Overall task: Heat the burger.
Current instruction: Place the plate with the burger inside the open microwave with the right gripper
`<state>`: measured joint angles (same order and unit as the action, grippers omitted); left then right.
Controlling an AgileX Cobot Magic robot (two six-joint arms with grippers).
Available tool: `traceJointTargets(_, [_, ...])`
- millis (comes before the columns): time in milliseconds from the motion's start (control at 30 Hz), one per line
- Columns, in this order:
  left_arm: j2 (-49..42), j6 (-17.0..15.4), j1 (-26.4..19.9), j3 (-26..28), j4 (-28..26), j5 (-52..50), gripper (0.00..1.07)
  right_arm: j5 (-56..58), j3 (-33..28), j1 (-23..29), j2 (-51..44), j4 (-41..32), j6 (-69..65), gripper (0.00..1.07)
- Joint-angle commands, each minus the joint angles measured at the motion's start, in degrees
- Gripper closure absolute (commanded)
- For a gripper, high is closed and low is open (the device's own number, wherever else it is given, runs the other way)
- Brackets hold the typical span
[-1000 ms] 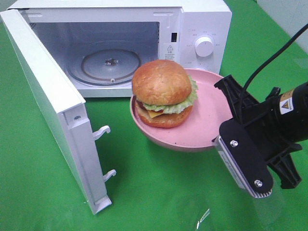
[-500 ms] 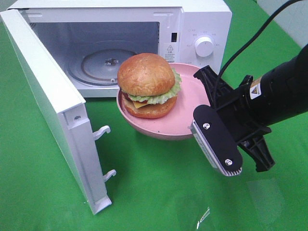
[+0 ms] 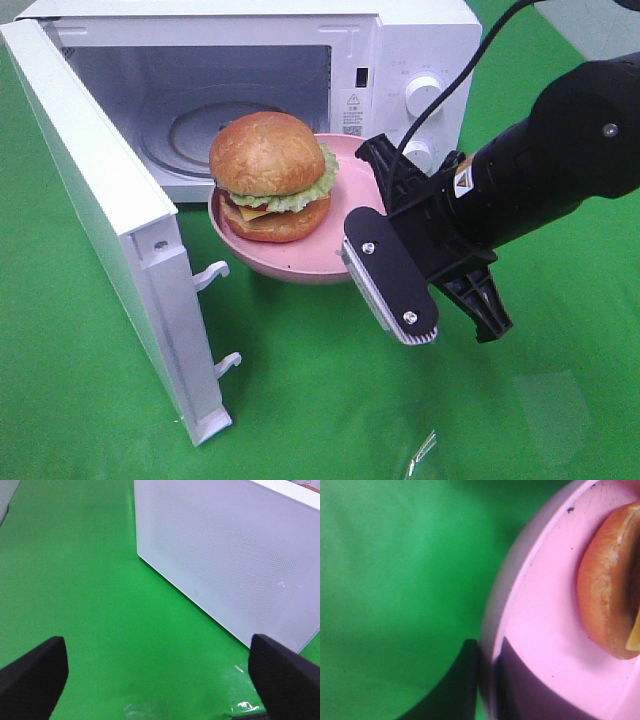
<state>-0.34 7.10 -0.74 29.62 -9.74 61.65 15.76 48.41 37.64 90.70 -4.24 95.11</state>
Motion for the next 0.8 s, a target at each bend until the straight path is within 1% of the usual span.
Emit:
traceJointTargets(33, [-0.11,-0.06,-0.11,0.0,-0.46,-0.06,0.17,-4.58,2.18,-0.06,0.34,-0.86,-1.32,1.07])
traceJointTargets(100, [-0.11,-0.06,-0.11,0.0,-0.52,-0.06,0.17,-5.21,3.55,-0.06,1.38,-0.86,-2.29,1.07])
traceJointTargets(167, [-0.11,-0.06,-0.11,0.0,-0.52,-0.06,0.17,-5.21,3.55,-0.06,1.38,-0.86,-2.29,1.07])
traceJointTargets(233, [-0.11,-0.06,-0.11,0.0,-0.46,-0.06,0.17,-4.81,5.5,-0.06,2.69,-0.86,-2.41,1.07])
traceJointTargets(300, [-0.11,-0.06,-0.11,0.0,-0.46,-0.06,0.17,-4.87,6.25,-0.06,3.15,-0.86,-2.41,1.07])
traceJointTargets(467, [-0.11,-0.06,-0.11,0.0,-0.52,-0.06,0.17,-4.98,7.51,-0.06,4.01,-1.2,-2.52,1.07])
traceJointTargets(500, [-0.11,-0.06,-0.11,0.0,-0.52,-0.06,0.17,-5.04,7.96,-0.06,4.3,-2.52,-2.46,1.07])
traceJointTargets(600, [-0.11,-0.06,-0.11,0.0,-0.52,-0.06,0.17,-5.21,8.71,-0.06,5.21,-3.44,-2.46,1.07])
traceJointTargets(800, [-0.11,-0.06,-0.11,0.0,-0.52,-0.06,0.17,-4.58,10.66,-0.06,7.22,-3.5,-2.46,1.07])
